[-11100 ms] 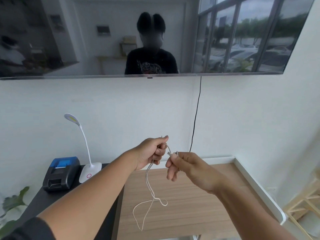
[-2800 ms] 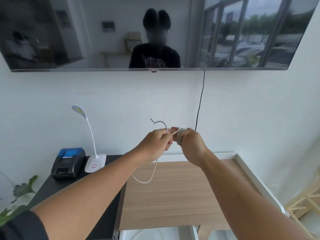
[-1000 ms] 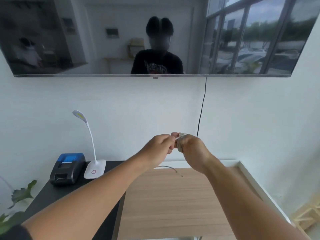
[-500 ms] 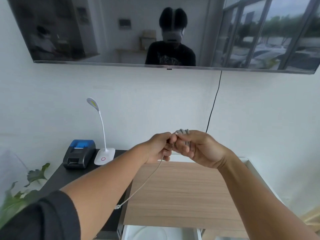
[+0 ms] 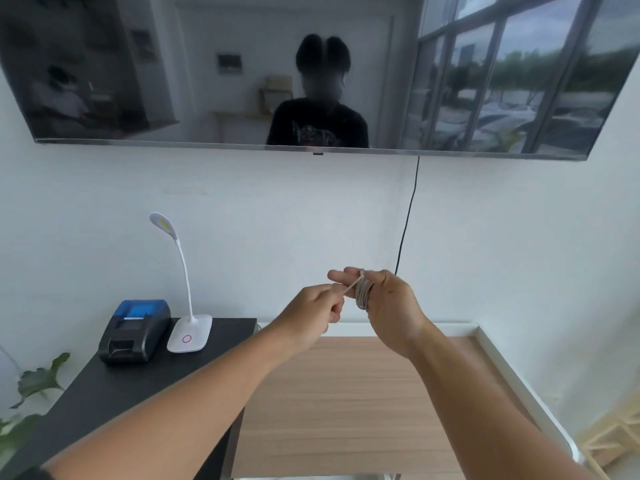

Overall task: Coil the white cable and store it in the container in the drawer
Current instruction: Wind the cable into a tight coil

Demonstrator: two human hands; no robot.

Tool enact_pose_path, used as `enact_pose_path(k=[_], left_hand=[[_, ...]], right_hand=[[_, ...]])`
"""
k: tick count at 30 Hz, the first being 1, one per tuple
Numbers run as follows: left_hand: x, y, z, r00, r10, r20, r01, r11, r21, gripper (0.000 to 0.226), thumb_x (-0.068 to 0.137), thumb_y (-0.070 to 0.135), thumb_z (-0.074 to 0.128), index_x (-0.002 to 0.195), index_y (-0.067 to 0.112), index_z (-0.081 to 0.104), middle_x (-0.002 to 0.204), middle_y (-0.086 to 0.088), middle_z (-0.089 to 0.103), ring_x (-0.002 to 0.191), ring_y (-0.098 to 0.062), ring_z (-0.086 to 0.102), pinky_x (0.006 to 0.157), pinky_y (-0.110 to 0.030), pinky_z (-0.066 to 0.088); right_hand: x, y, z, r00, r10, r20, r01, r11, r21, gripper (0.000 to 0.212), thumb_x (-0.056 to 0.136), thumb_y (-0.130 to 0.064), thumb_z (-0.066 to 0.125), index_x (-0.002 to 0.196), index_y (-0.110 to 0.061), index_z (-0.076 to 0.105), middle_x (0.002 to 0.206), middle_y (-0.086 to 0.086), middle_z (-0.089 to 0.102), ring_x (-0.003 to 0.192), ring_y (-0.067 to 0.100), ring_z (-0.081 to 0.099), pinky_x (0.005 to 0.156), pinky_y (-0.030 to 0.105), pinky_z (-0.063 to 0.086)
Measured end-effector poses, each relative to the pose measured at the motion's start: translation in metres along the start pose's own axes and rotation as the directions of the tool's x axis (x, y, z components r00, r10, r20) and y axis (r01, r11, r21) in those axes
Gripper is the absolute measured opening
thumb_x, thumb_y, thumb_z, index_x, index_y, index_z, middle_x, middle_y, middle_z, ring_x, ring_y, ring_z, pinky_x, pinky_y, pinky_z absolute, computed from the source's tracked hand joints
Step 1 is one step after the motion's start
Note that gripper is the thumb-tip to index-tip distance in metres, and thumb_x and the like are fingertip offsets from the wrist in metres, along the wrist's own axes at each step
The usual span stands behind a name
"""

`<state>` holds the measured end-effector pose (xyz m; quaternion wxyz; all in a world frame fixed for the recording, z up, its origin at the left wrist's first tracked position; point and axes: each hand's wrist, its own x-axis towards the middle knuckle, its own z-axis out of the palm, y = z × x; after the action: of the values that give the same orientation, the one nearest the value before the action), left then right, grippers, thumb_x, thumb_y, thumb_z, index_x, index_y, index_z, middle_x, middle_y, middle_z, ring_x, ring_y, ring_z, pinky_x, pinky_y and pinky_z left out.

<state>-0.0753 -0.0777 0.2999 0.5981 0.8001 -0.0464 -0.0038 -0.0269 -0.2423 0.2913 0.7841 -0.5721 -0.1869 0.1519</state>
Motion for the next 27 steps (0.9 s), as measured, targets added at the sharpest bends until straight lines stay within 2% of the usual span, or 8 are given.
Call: enact_pose_path(k=[4, 8, 14, 17, 19, 22, 25, 27], left_hand=[[-0.009, -0.020, 0.010, 0.990, -0.101, 0.102, 0.113, 0.987, -0.117, 0.037, 0.101, 0.026, 0.039, 0.065, 0.021, 0.046, 0.057, 0.004, 0.037, 0.047, -0.012, 0.020, 0.051, -0.031, 0.013], [-0.009, -0.031, 0.015, 0.963, -0.169, 0.211, 0.209, 0.960, -0.185, 0.035, 0.104, 0.036, 0.042, 0.073, 0.022, 0.049, 0.057, 0.006, 0.042, 0.047, -0.012, 0.028, 0.051, -0.029, 0.023], [0.009, -0.023, -0.013, 0.941, -0.265, 0.212, 0.313, 0.918, -0.244, 0.036, 0.105, 0.040, 0.048, 0.076, 0.018, 0.051, 0.060, 0.003, 0.039, 0.053, -0.016, 0.033, 0.060, -0.029, 0.032], [0.021, -0.006, -0.026, 0.941, -0.224, 0.253, 0.245, 0.968, -0.053, 0.040, 0.103, 0.040, 0.051, 0.070, 0.018, 0.053, 0.068, -0.010, 0.042, 0.056, -0.017, 0.033, 0.064, -0.030, 0.035], [0.027, 0.005, -0.027, 0.936, -0.239, 0.257, 0.216, 0.970, 0.115, 0.040, 0.101, 0.042, 0.051, 0.069, 0.018, 0.056, 0.063, -0.003, 0.047, 0.056, -0.016, 0.036, 0.064, -0.029, 0.035], [0.026, 0.015, -0.021, 0.959, -0.222, 0.178, 0.156, 0.934, 0.320, 0.038, 0.101, 0.041, 0.048, 0.076, 0.016, 0.062, 0.056, 0.010, 0.051, 0.055, -0.014, 0.044, 0.062, -0.026, 0.038], [0.013, 0.013, -0.010, 0.987, -0.093, 0.131, 0.014, 0.864, 0.503, 0.030, 0.100, 0.030, 0.042, 0.088, 0.016, 0.066, 0.066, 0.015, 0.068, 0.067, -0.014, 0.058, 0.063, -0.026, 0.045], [0.000, 0.007, 0.001, 0.995, 0.030, 0.095, -0.082, 0.791, 0.606, 0.026, 0.097, 0.027, 0.040, 0.090, 0.024, 0.064, 0.074, 0.009, 0.073, 0.072, -0.016, 0.066, 0.066, -0.034, 0.053]], right_hand=[[0.006, -0.010, -0.003, 1.000, -0.014, -0.028, 0.020, 0.969, 0.248, 0.028, 0.105, -0.021, 0.036, 0.117, -0.010, 0.059, 0.138, 0.005, 0.070, 0.126, 0.023, 0.067, 0.118, 0.044, 0.026], [0.002, -0.015, 0.003, 0.998, -0.059, 0.003, 0.055, 0.951, 0.304, 0.025, 0.108, -0.023, 0.043, 0.125, -0.010, 0.055, 0.136, 0.003, 0.071, 0.110, 0.016, 0.074, 0.105, 0.033, 0.037], [-0.020, -0.007, 0.002, 0.980, -0.026, 0.198, 0.010, 0.996, 0.085, 0.036, 0.107, -0.023, 0.045, 0.113, -0.004, 0.075, 0.086, -0.001, 0.076, 0.074, 0.011, 0.065, 0.091, 0.023, 0.050], [-0.029, 0.002, 0.001, 0.950, 0.072, 0.303, -0.046, 0.995, -0.092, 0.032, 0.105, -0.016, 0.044, 0.098, 0.007, 0.065, 0.070, 0.002, 0.068, 0.059, 0.014, 0.059, 0.098, 0.040, 0.037], [-0.031, 0.008, 0.000, 0.931, 0.143, 0.335, -0.074, 0.975, -0.208, 0.028, 0.100, -0.014, 0.046, 0.096, 0.007, 0.064, 0.067, 0.004, 0.068, 0.056, 0.019, 0.053, 0.093, 0.045, 0.036], [-0.032, 0.018, -0.001, 0.926, 0.231, 0.300, -0.091, 0.905, -0.415, 0.024, 0.094, -0.014, 0.048, 0.095, -0.006, 0.070, 0.070, 0.008, 0.071, 0.063, 0.025, 0.051, 0.073, 0.025, 0.047], [-0.032, 0.030, 0.000, 0.945, 0.230, 0.232, -0.067, 0.832, -0.551, 0.026, 0.089, -0.015, 0.045, 0.096, -0.011, 0.069, 0.081, 0.000, 0.077, 0.064, 0.016, 0.057, 0.078, 0.023, 0.044], [-0.033, 0.036, 0.002, 0.963, 0.176, 0.205, -0.047, 0.857, -0.513, 0.033, 0.083, -0.012, 0.041, 0.082, -0.022, 0.072, 0.079, -0.007, 0.075, 0.069, 0.014, 0.061, 0.072, 0.014, 0.045]])
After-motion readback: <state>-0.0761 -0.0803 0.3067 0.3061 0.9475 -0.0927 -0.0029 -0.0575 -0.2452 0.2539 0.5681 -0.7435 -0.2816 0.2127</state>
